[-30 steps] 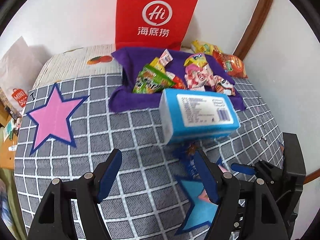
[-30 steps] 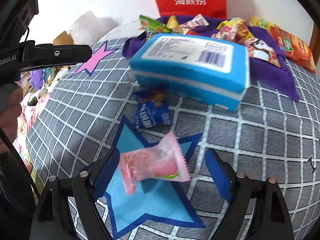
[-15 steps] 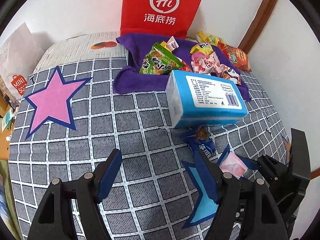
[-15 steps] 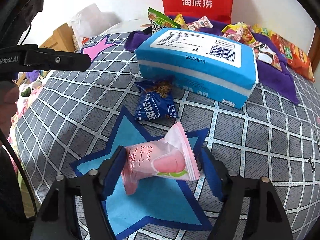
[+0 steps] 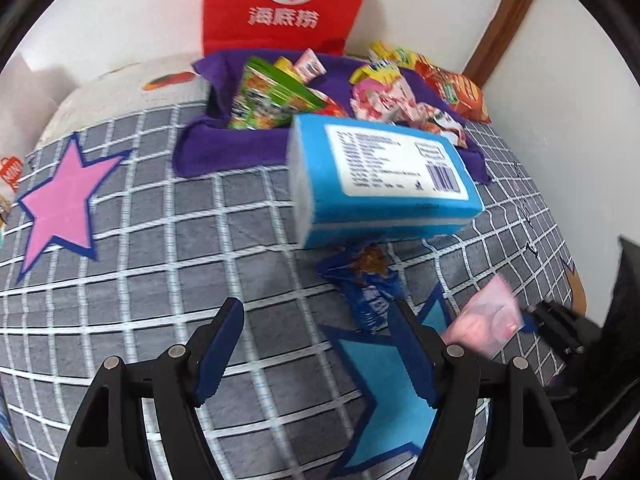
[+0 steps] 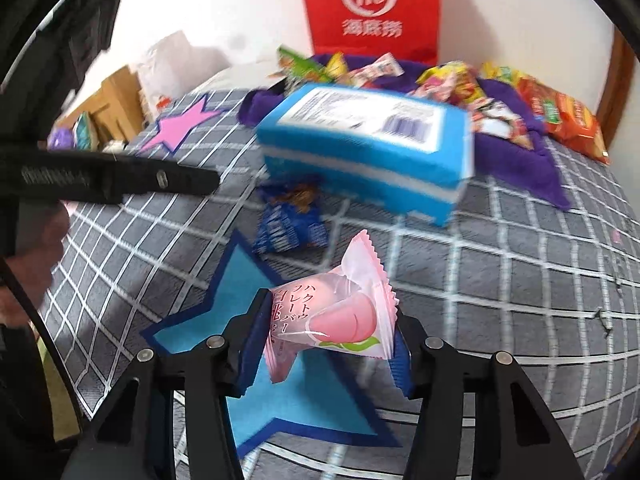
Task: Organize snacks
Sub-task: 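Lift and carry the pink candy and blue bag toward the purple towel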
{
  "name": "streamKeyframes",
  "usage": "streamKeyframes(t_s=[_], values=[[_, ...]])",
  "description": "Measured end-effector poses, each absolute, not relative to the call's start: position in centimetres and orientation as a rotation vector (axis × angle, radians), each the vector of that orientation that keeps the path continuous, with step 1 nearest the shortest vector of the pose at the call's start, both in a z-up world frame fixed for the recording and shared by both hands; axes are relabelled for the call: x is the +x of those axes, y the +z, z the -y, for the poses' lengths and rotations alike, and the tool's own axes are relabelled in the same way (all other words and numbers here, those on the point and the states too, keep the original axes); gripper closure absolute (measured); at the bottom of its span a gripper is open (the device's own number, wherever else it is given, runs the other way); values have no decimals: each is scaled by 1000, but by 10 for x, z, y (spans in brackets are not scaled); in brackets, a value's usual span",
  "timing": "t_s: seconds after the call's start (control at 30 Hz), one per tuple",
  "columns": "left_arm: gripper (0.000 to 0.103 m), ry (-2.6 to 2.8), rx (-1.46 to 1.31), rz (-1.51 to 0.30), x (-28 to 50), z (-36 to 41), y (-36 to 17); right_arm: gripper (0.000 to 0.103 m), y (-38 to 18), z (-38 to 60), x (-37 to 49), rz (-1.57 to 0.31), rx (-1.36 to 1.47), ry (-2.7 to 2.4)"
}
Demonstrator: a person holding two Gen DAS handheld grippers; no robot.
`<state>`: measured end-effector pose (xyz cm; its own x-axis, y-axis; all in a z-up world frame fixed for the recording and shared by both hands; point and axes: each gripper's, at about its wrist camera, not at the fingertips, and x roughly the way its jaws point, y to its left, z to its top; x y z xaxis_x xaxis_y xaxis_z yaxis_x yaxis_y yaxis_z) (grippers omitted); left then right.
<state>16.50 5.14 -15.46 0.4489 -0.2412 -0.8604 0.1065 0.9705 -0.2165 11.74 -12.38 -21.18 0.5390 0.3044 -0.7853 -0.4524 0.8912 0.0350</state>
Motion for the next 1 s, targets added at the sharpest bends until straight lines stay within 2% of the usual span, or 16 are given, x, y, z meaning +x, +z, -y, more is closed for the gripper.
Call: streamKeyframes(t_s=[0.47,0.83,0.93,1.0], values=[[30,-235,-148,-1112,189,2,-186,51,-187,202,114,-826,-68,309],[32,-159,30,-1070,194,27,-192,51,-194,215,123,-837,-37,294],[47,-127,80,-1050,192,29,-192,51,-193,213,125,-838,-40,296],[62,-137,67,-1050,191,26,-190,51,-192,212,126,-836,-42,296]])
